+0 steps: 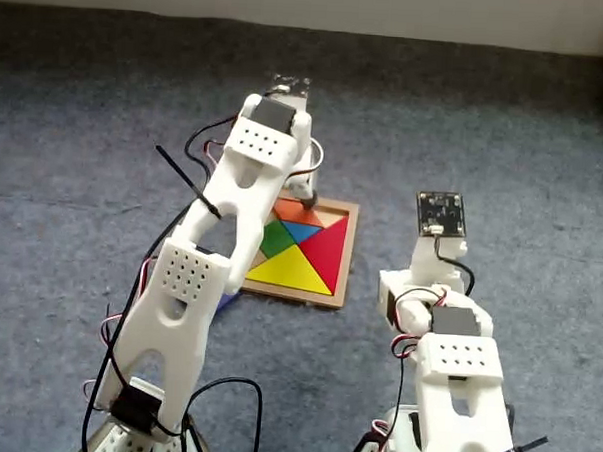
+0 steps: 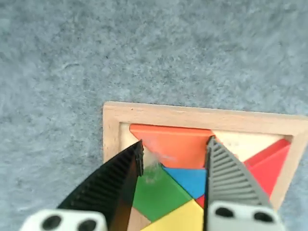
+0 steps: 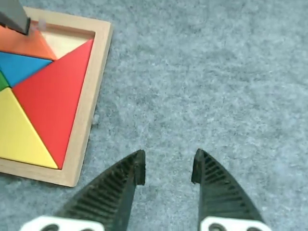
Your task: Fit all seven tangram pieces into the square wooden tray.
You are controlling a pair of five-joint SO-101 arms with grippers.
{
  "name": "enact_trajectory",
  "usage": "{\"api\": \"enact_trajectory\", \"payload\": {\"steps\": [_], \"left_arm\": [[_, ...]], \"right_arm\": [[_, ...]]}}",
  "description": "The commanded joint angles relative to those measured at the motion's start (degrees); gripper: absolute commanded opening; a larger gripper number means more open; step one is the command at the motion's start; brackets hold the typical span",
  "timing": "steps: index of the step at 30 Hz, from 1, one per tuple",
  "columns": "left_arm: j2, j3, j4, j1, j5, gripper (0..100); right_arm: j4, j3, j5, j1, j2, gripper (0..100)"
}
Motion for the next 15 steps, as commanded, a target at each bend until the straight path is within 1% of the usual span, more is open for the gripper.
{"api": "enact_trajectory", "payload": {"steps": [1,6,13,15], "left_arm": [[-0.66,-2.24,0.70,1.10,2.99,14],[-0.92,0.48,0.70,1.71,6.95,14],[-1.10,0.40,0.70,3.03,7.12,13],[-1.36,0.40,0.70,2.95,7.12,11]], "right_arm": [[-1.45,-0.48,-0.26,0.40,-1.54,16.6],[-1.45,-0.40,-0.18,0.40,-1.54,16.6],[-1.45,-0.31,-0.18,0.40,-1.54,16.6],[-1.45,-0.31,-0.18,0.48,-1.54,16.6]]}}
